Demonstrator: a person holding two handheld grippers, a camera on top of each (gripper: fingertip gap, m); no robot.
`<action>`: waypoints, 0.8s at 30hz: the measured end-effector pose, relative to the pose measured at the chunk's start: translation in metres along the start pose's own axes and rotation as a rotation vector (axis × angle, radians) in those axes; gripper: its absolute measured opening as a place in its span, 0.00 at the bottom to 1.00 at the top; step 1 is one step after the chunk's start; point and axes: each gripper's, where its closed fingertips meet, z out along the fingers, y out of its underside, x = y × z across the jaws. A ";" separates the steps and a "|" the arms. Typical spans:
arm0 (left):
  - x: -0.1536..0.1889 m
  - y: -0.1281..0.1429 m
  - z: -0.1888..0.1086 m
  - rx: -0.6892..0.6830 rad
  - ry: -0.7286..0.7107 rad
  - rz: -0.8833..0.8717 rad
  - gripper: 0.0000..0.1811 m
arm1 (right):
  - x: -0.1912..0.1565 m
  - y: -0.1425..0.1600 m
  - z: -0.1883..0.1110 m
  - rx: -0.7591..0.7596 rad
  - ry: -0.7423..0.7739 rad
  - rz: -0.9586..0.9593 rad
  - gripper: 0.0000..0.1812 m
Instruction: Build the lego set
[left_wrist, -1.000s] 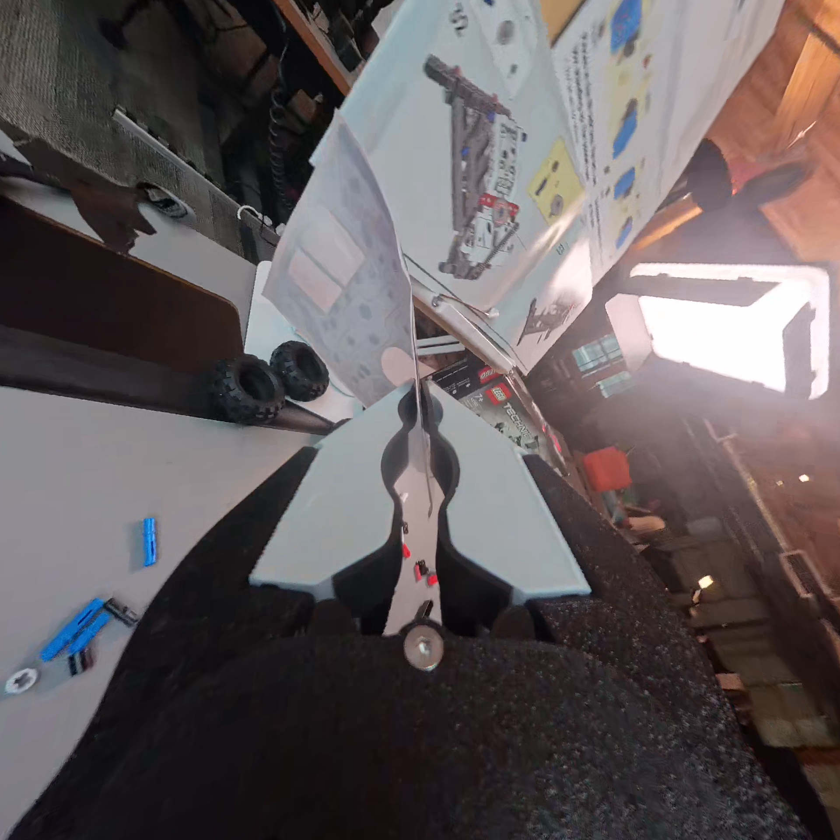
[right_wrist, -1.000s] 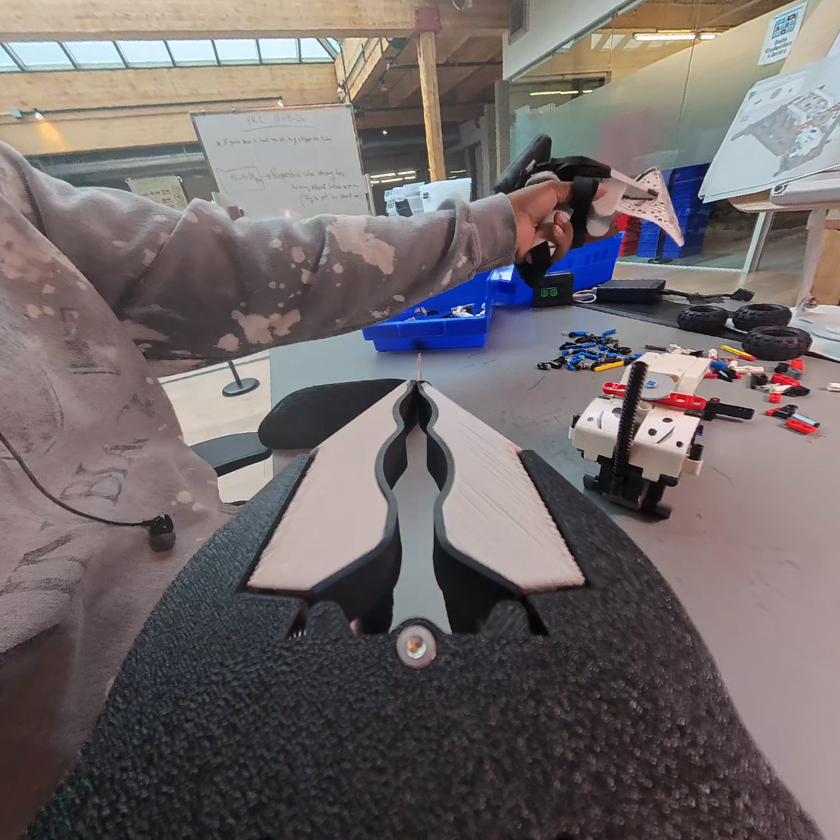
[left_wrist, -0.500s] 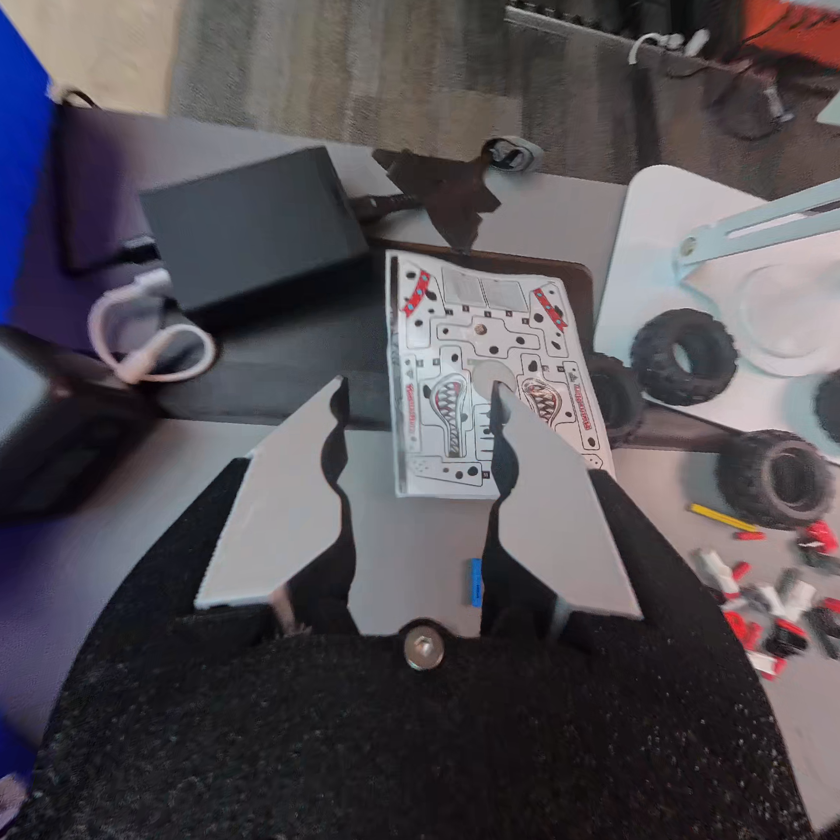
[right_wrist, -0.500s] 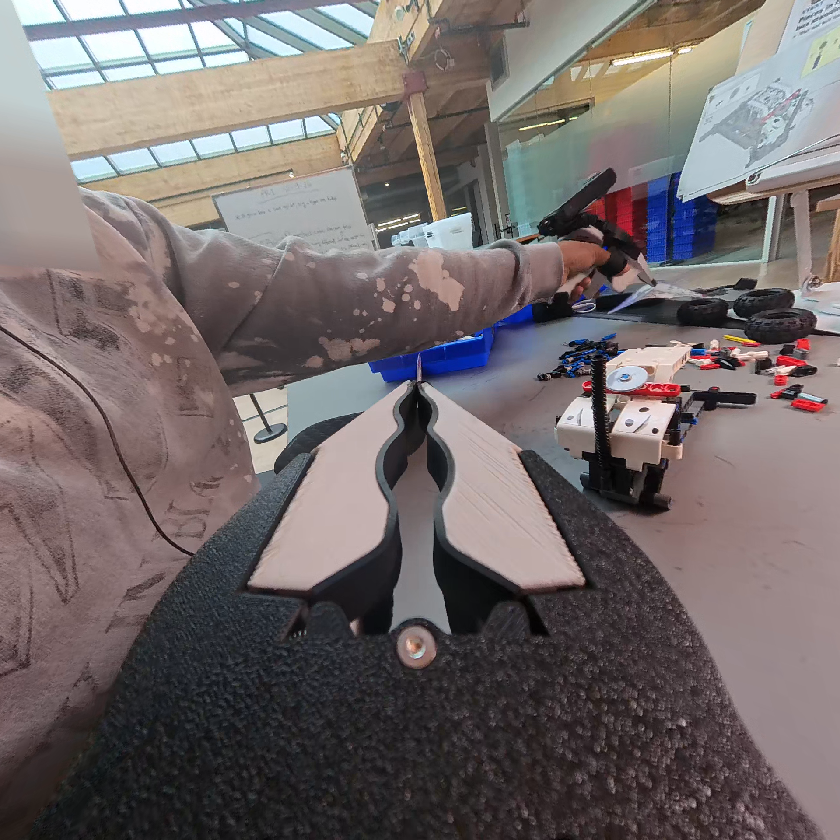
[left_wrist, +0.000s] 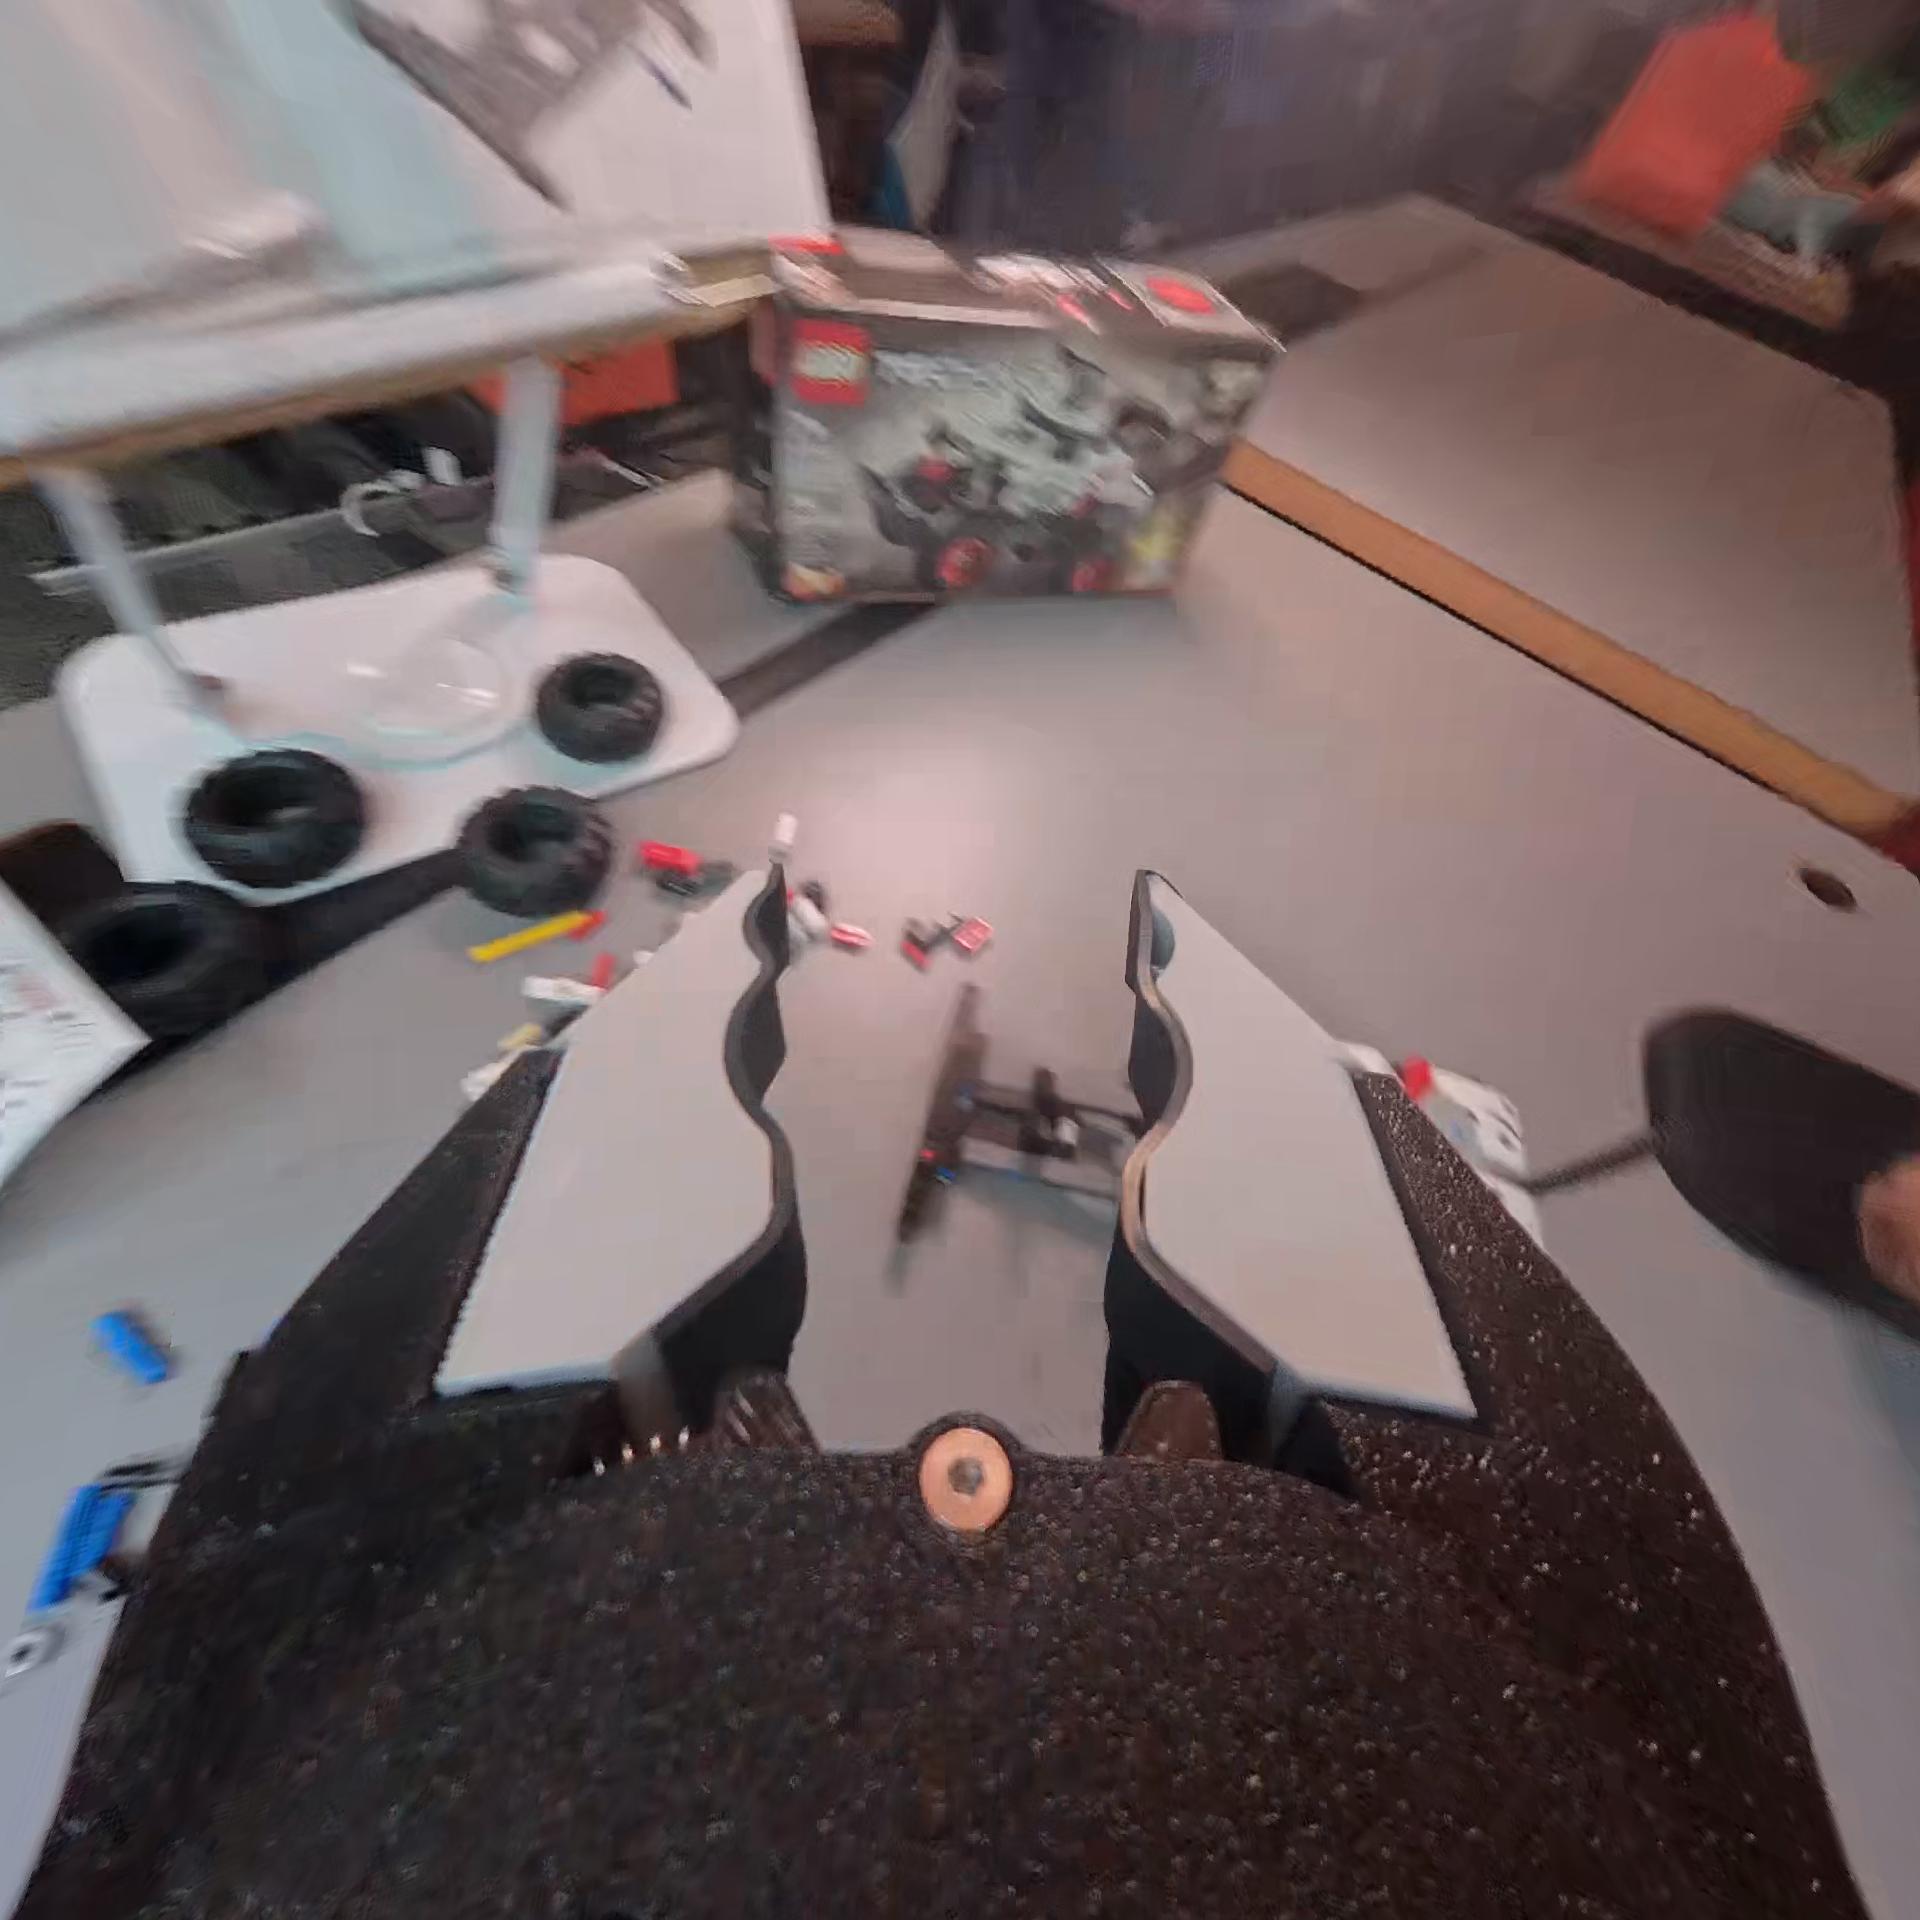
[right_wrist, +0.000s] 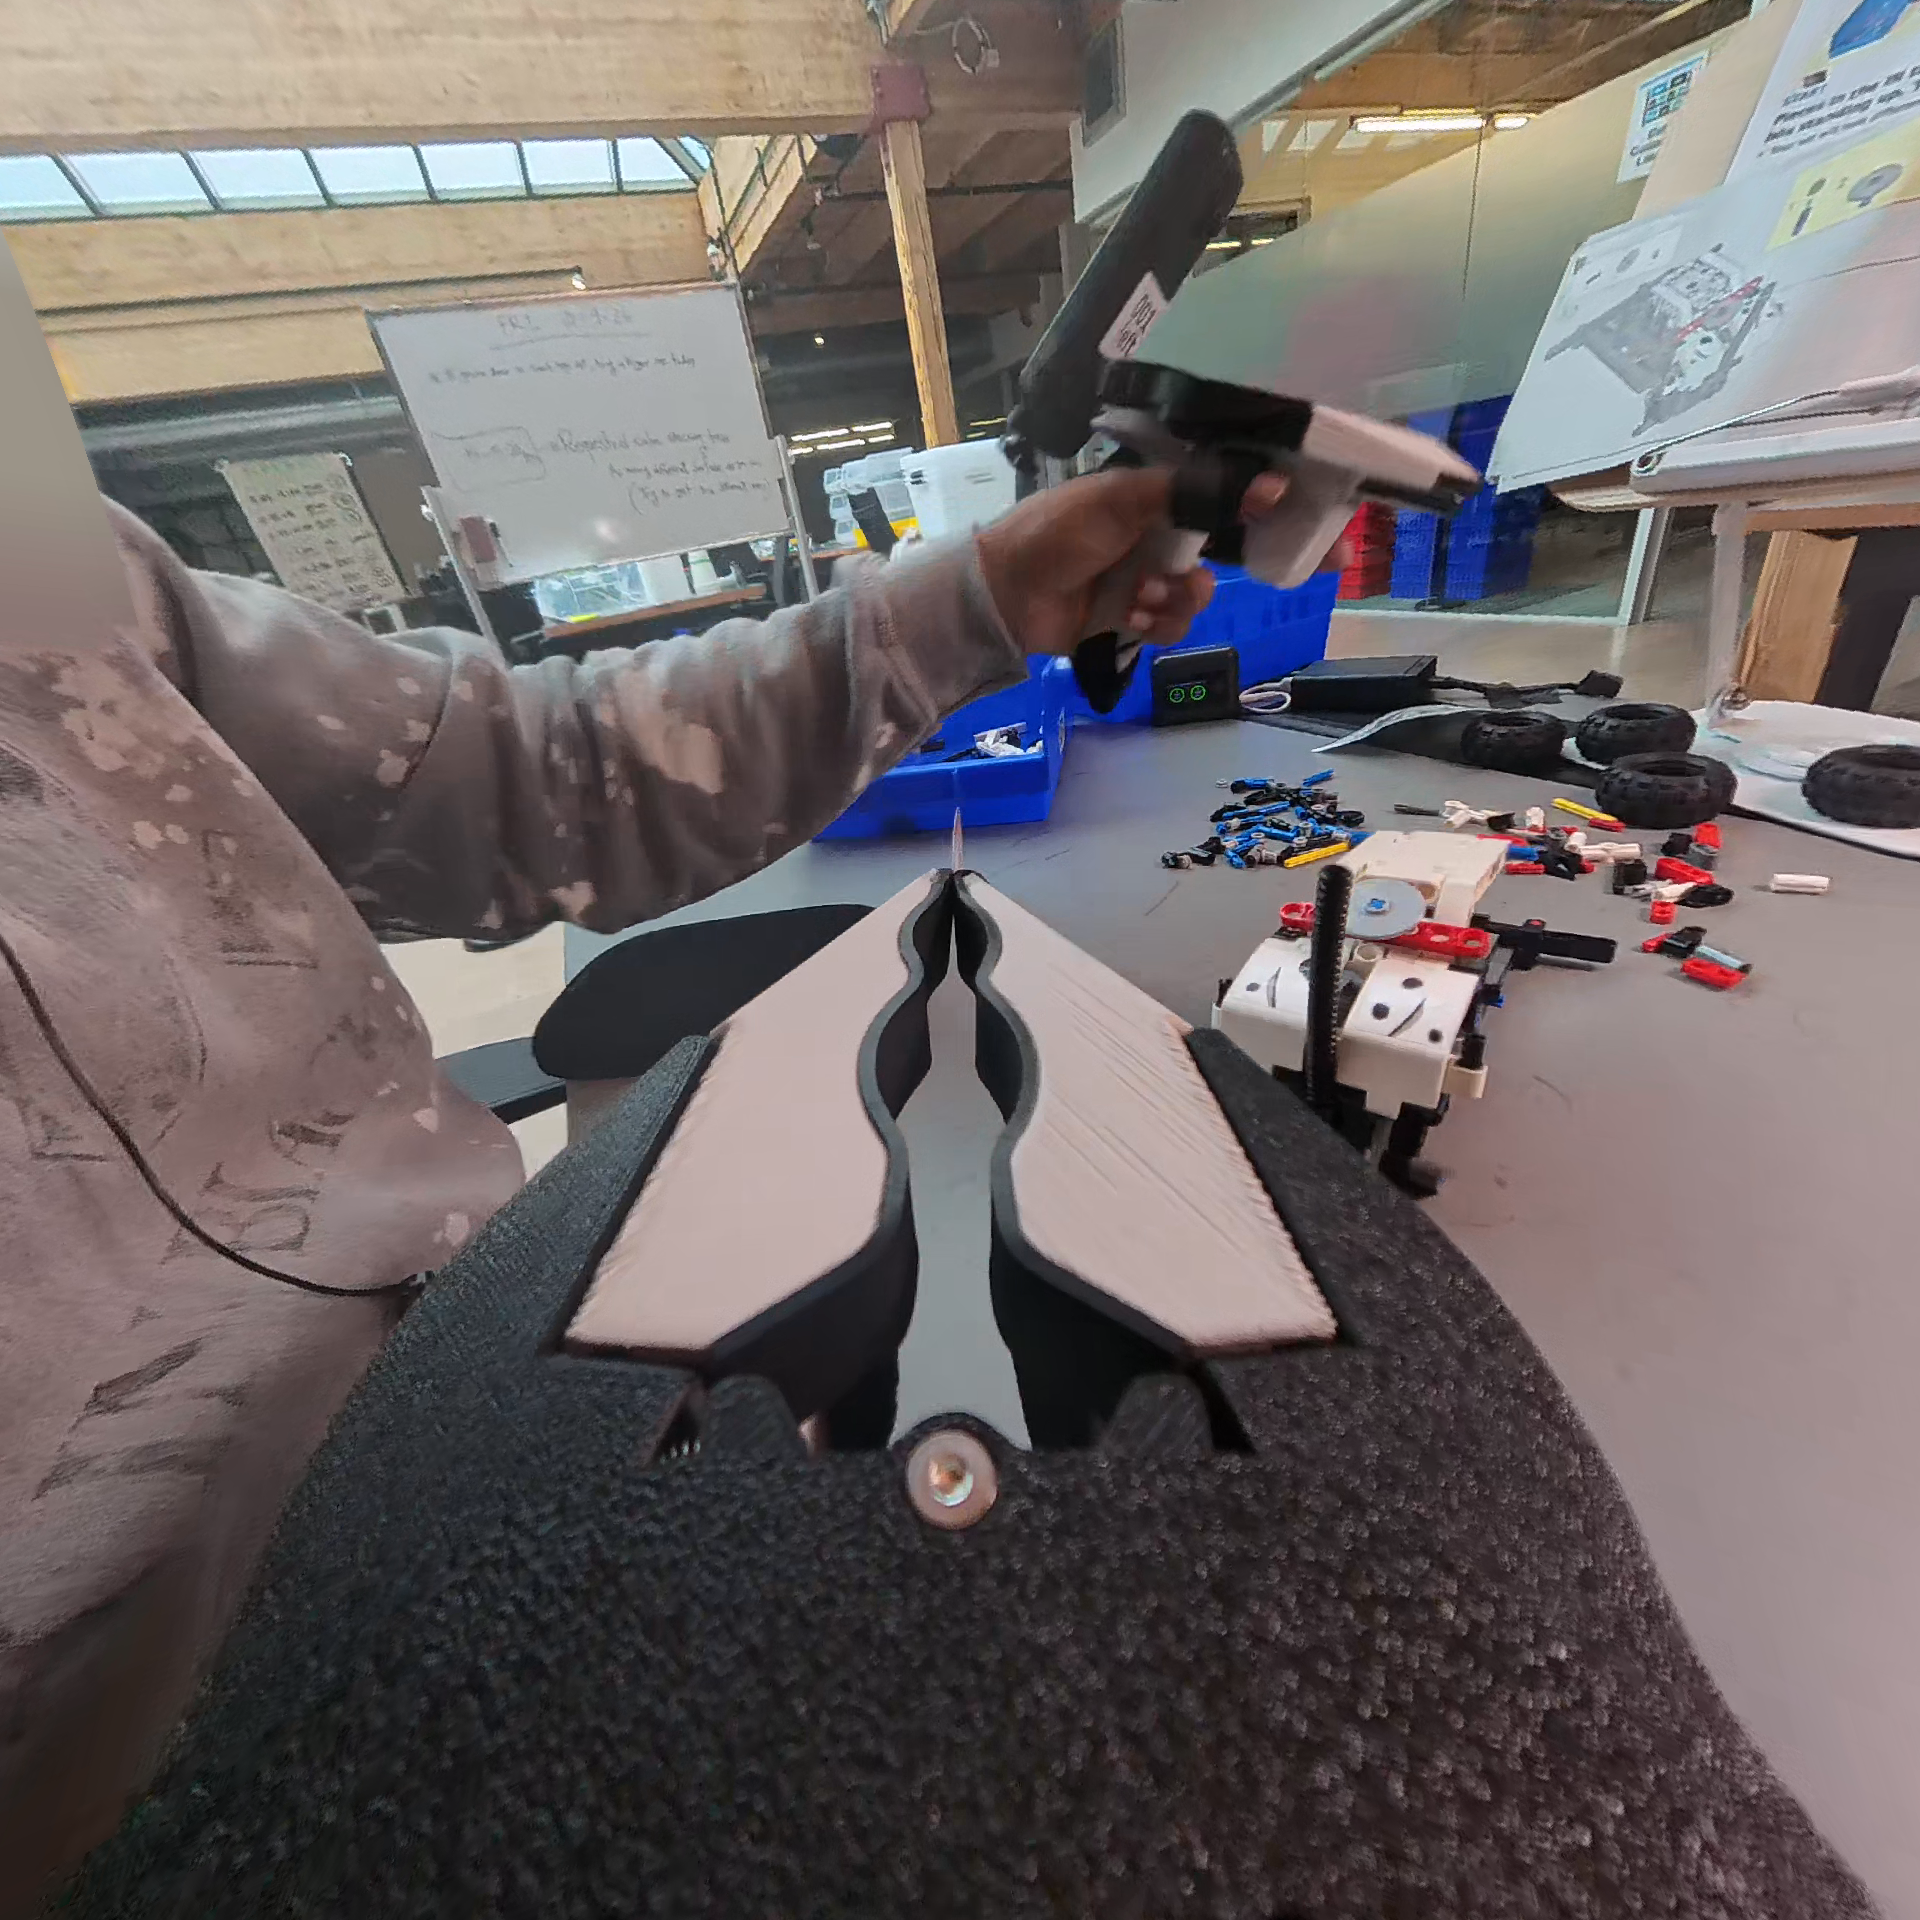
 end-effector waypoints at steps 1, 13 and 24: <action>0.029 0.019 0.000 -0.041 0.077 0.048 0.38 | 0.004 -0.003 0.001 -0.010 0.014 -0.021 0.00; 0.125 0.116 0.008 -0.165 0.269 0.245 0.43 | 0.107 -0.026 0.020 -0.189 0.327 -0.915 0.00; 0.123 0.114 0.015 -0.102 0.285 0.219 0.49 | 0.128 0.009 0.031 -0.278 0.439 -1.494 0.00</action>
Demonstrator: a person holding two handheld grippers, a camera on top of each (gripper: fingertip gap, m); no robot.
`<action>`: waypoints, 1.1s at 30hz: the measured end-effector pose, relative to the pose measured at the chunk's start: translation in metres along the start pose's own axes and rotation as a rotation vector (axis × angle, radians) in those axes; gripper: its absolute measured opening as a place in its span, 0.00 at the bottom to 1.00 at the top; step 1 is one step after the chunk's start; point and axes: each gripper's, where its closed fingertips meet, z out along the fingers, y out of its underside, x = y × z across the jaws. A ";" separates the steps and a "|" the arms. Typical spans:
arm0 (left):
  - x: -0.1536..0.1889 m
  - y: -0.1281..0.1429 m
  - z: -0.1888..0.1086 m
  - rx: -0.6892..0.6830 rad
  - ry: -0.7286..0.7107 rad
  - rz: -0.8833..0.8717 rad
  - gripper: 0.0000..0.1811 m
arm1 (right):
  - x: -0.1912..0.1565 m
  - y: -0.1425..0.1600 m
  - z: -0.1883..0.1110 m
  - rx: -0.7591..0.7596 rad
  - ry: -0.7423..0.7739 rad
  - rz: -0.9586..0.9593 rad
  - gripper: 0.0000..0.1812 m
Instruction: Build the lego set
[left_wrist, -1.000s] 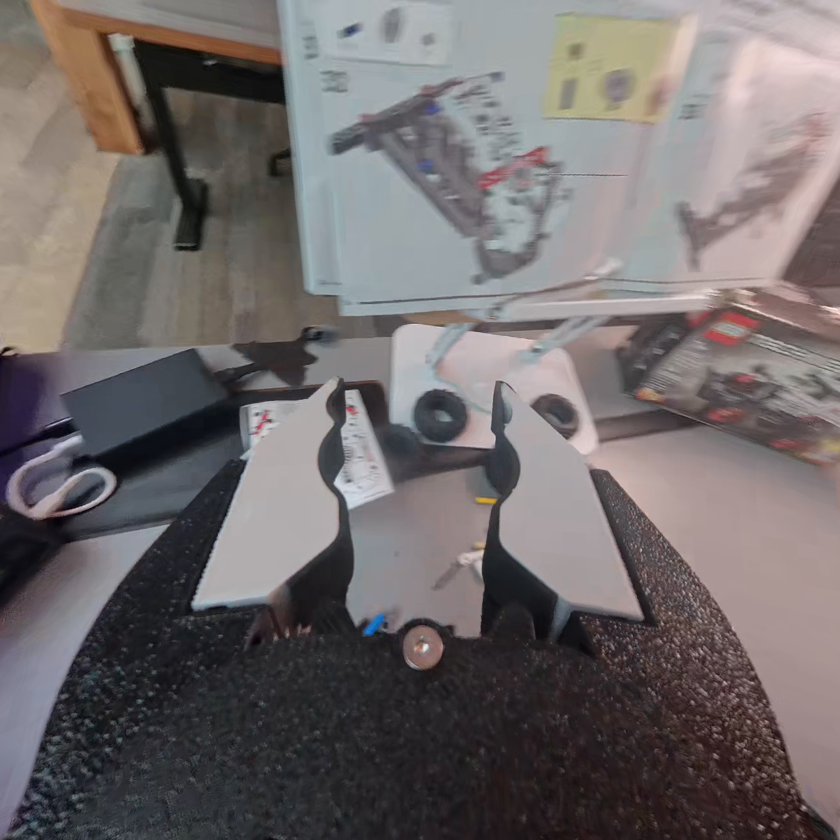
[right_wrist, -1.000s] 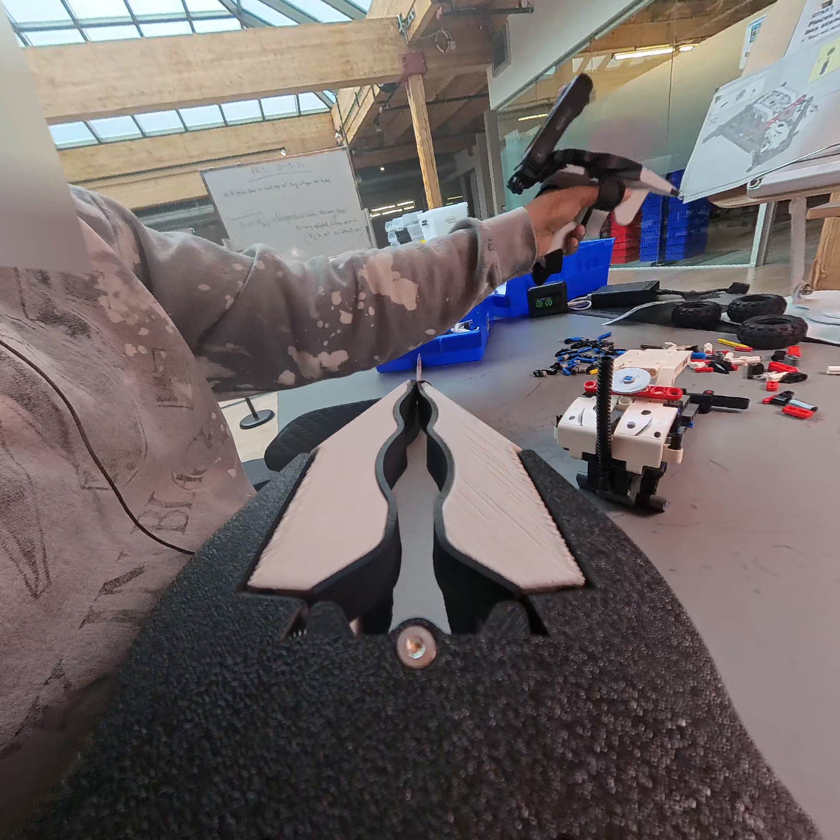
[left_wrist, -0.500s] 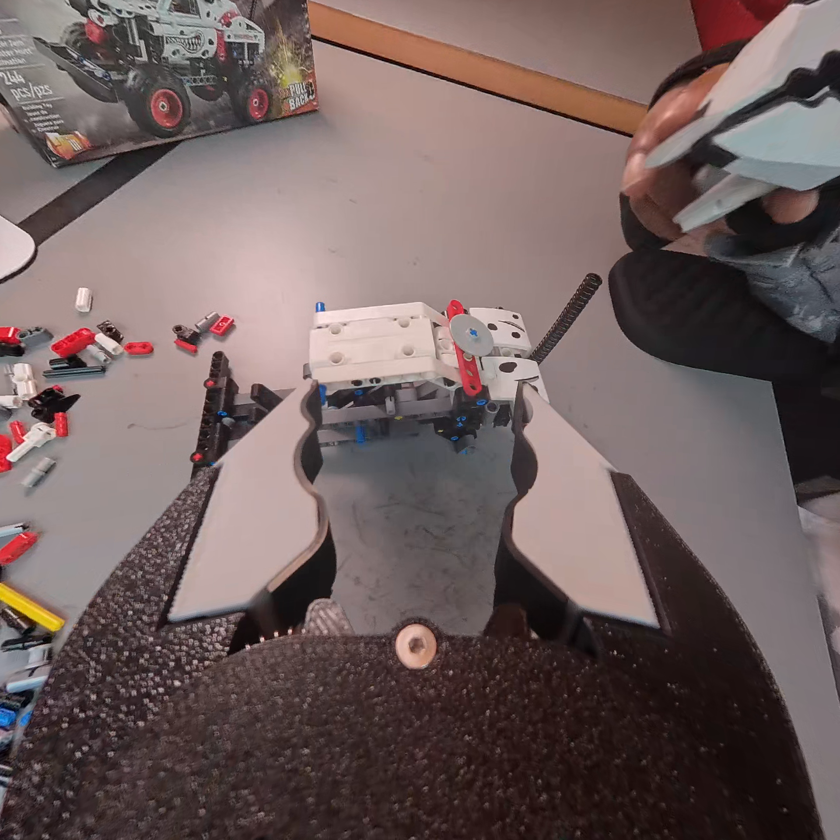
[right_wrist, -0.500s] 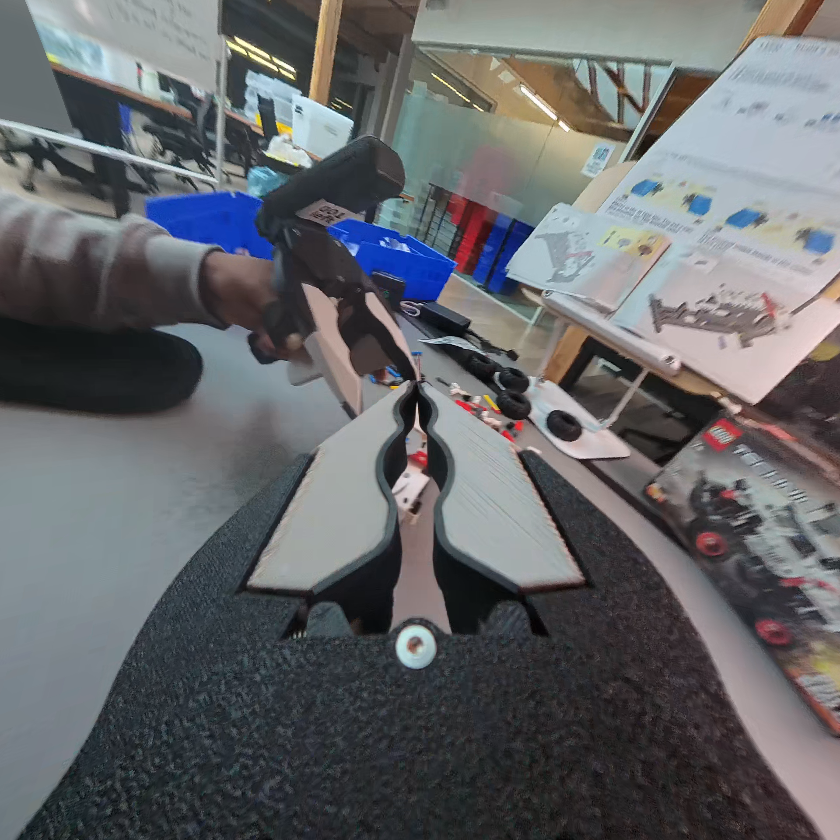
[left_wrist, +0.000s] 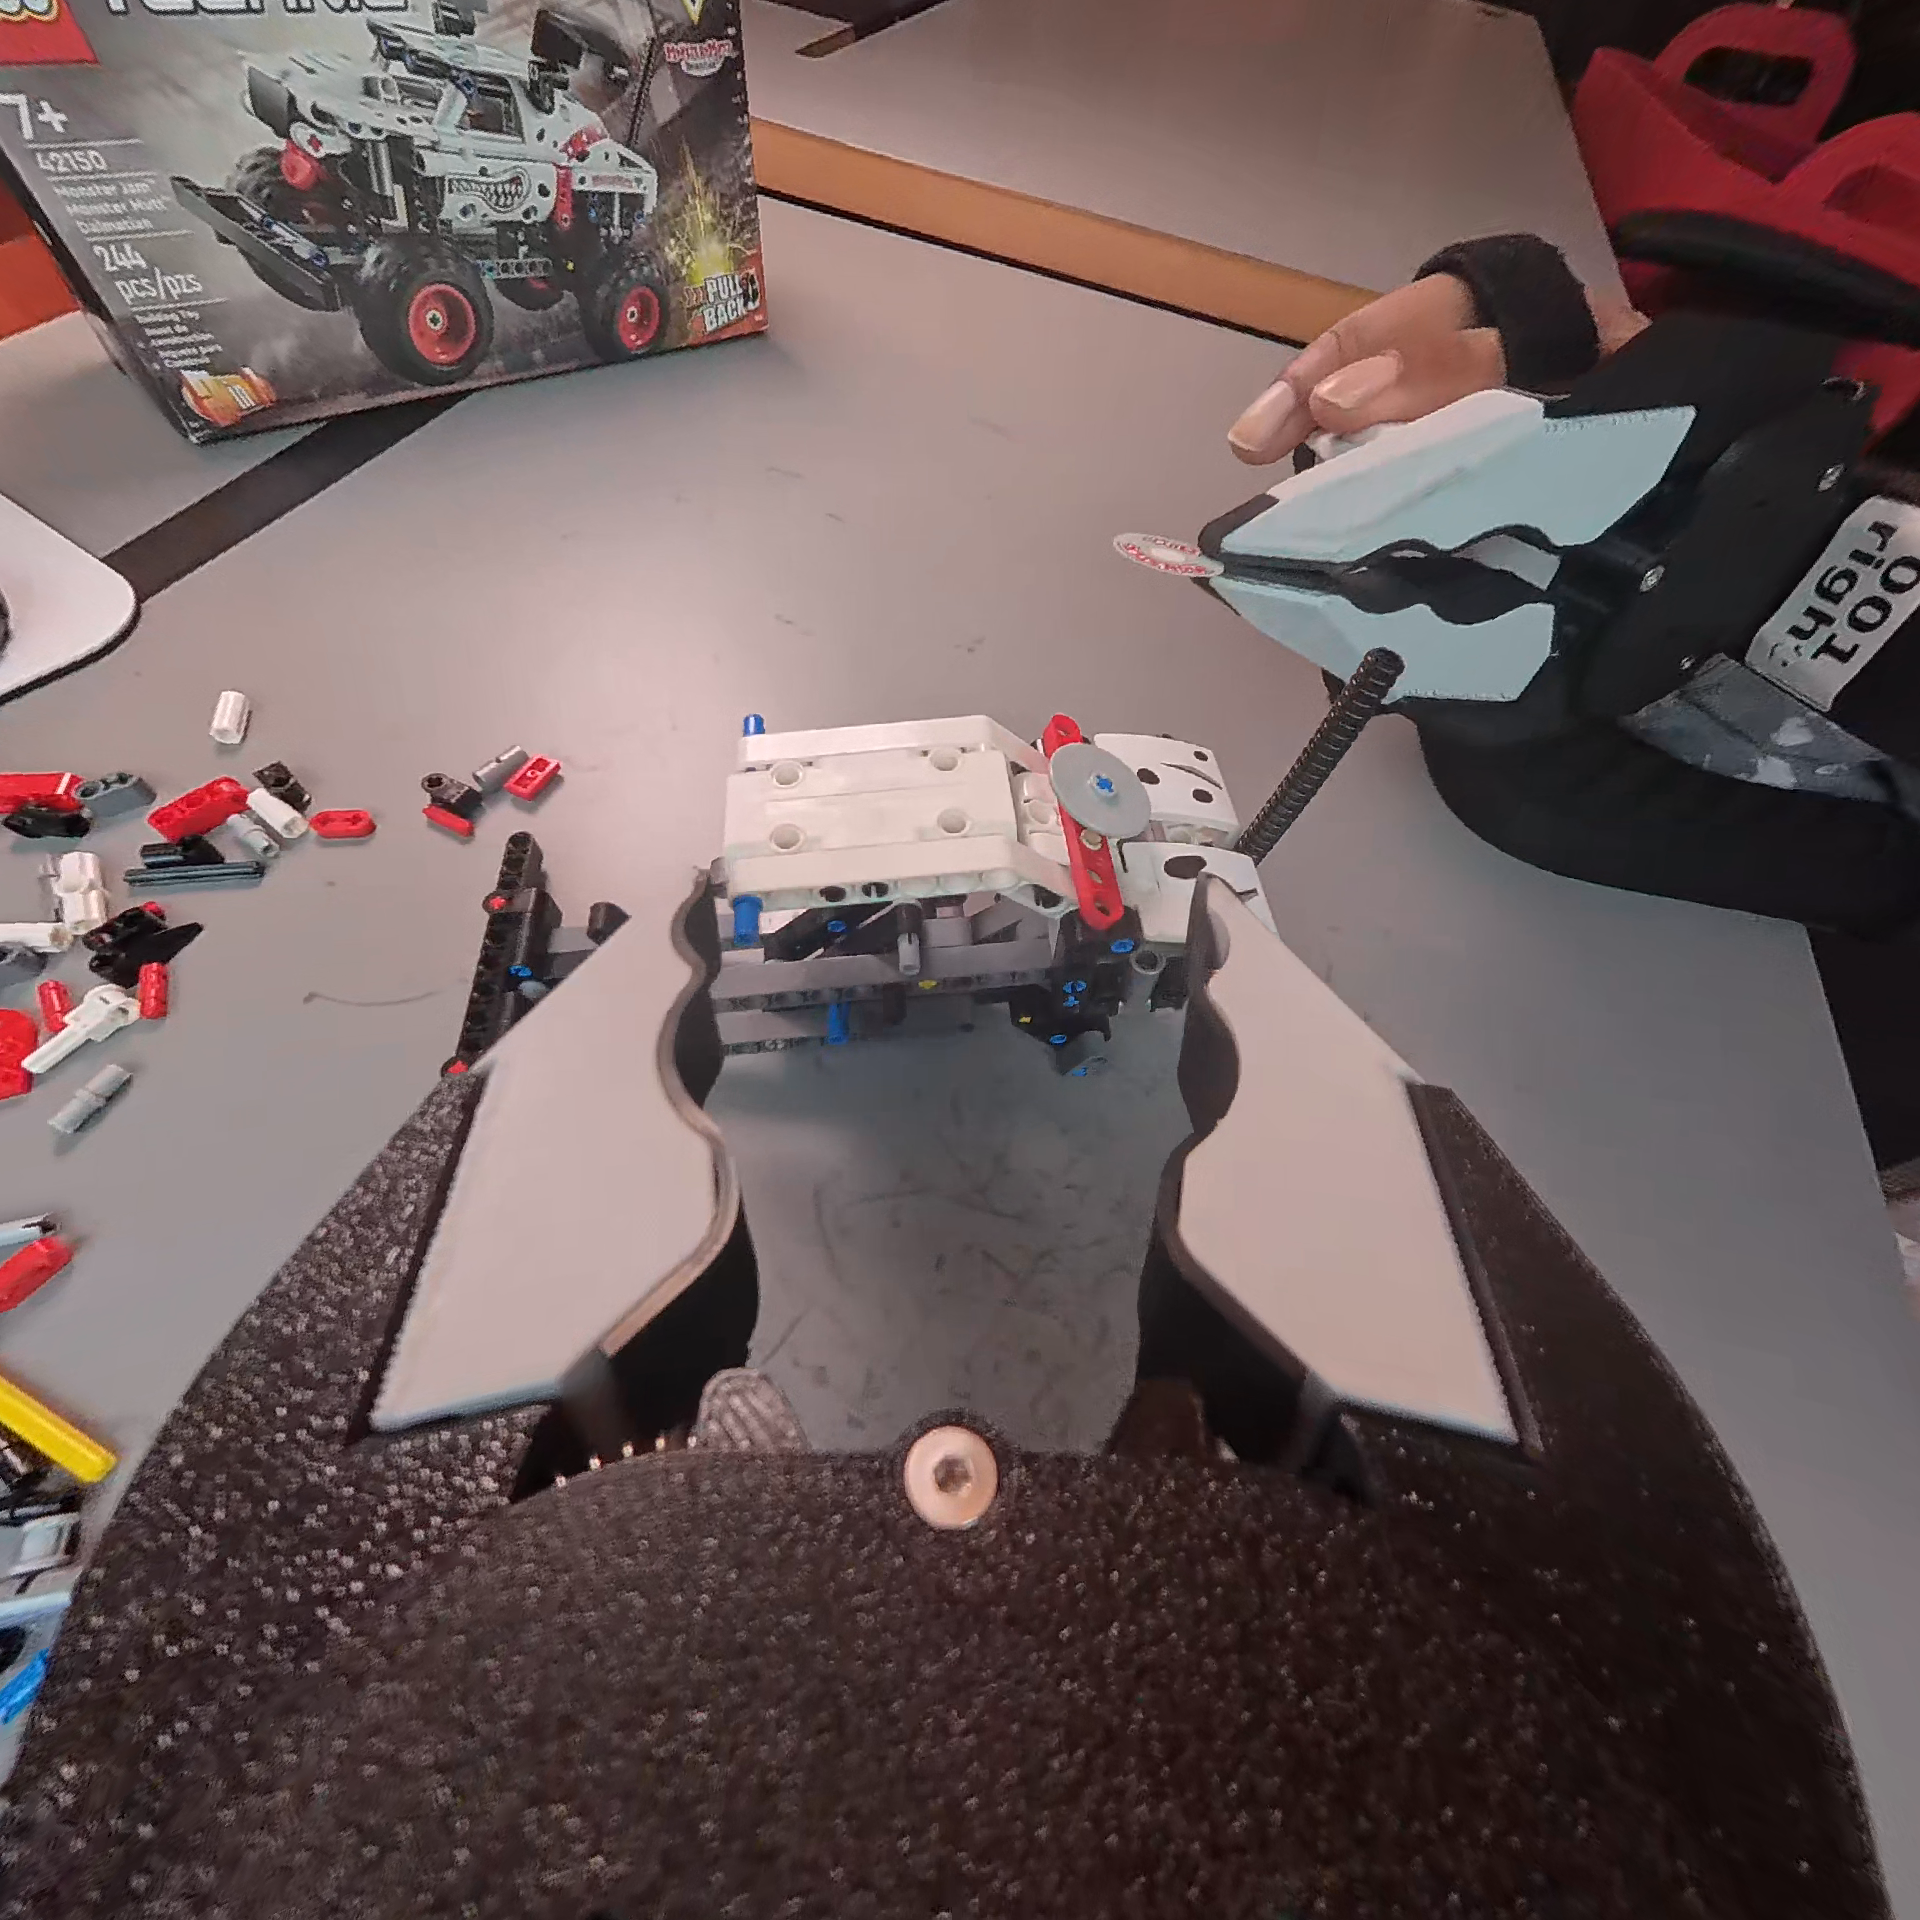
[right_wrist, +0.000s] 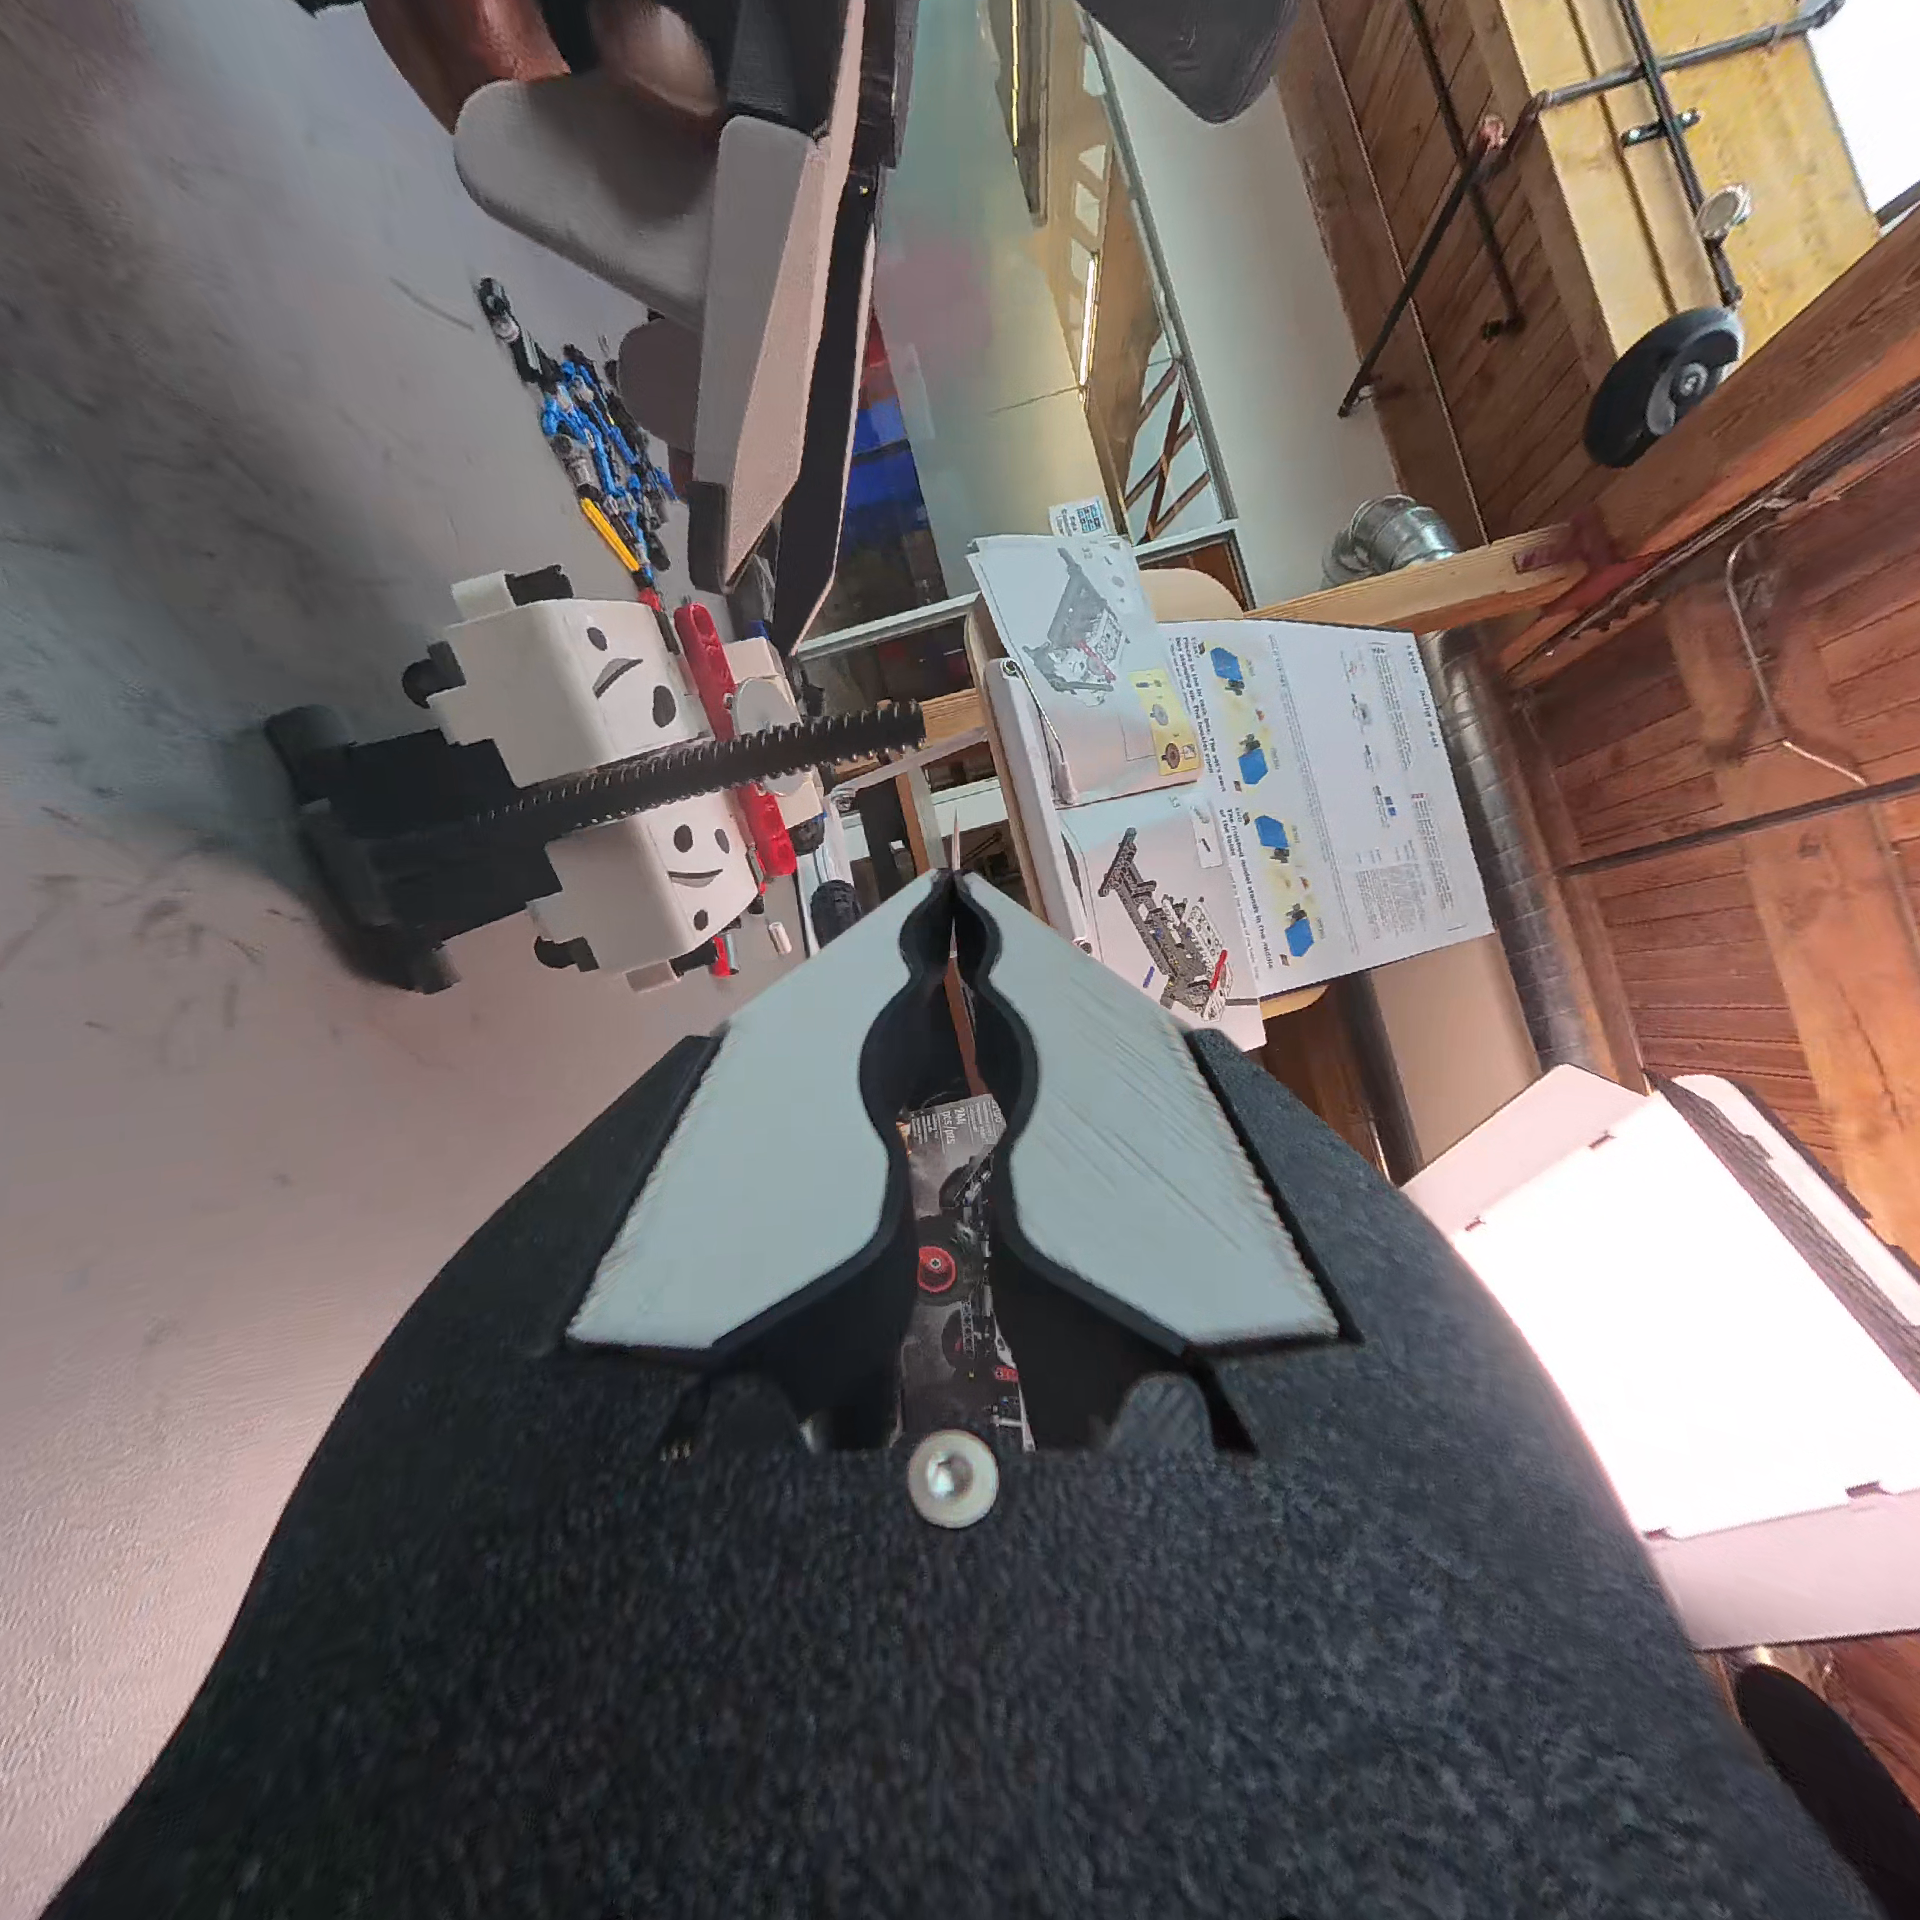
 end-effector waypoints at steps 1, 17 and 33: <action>-0.001 -0.002 0.001 0.008 -0.001 -0.001 0.51 | 0.001 0.001 0.000 -0.004 0.009 -0.007 0.00; 0.001 0.010 0.014 -0.105 0.148 -0.018 0.47 | 0.012 -0.007 -0.006 0.006 0.090 -0.048 0.00; 0.000 -0.012 -0.026 0.006 0.270 -0.063 0.43 | 0.010 -0.013 -0.010 0.010 0.074 0.065 0.00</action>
